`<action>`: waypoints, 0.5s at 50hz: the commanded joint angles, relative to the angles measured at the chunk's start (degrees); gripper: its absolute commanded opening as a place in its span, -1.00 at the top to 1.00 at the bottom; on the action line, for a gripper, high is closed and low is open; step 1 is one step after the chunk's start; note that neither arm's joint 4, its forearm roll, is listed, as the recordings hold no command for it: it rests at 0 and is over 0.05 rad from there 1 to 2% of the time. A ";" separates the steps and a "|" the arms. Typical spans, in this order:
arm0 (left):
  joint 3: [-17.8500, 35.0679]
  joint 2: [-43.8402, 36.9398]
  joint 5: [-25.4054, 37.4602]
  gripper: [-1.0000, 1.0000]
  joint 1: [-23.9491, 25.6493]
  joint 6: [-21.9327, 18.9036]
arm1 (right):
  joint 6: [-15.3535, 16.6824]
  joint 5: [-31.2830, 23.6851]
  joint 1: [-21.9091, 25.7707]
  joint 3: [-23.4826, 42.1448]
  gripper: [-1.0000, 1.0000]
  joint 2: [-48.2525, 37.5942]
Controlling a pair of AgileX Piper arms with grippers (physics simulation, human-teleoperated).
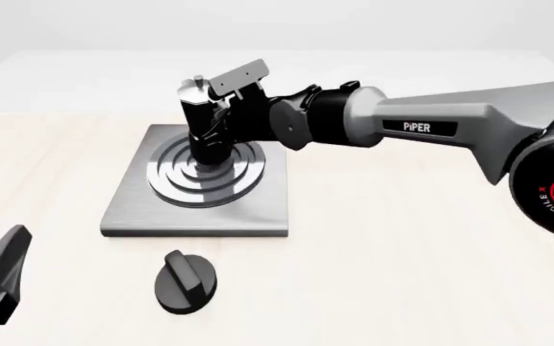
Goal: Turn on the stove and put the moka pot on it.
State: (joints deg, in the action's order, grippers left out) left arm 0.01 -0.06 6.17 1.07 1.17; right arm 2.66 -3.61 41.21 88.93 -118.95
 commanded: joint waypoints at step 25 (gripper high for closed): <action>0.00 0.00 0.38 -1.00 -0.27 -0.16 | -0.20 -0.79 -0.12 4.45 1.00 -6.94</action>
State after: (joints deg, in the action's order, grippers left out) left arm 0.01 -0.05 6.48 0.73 1.06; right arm 2.50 -3.87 41.51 93.38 -123.39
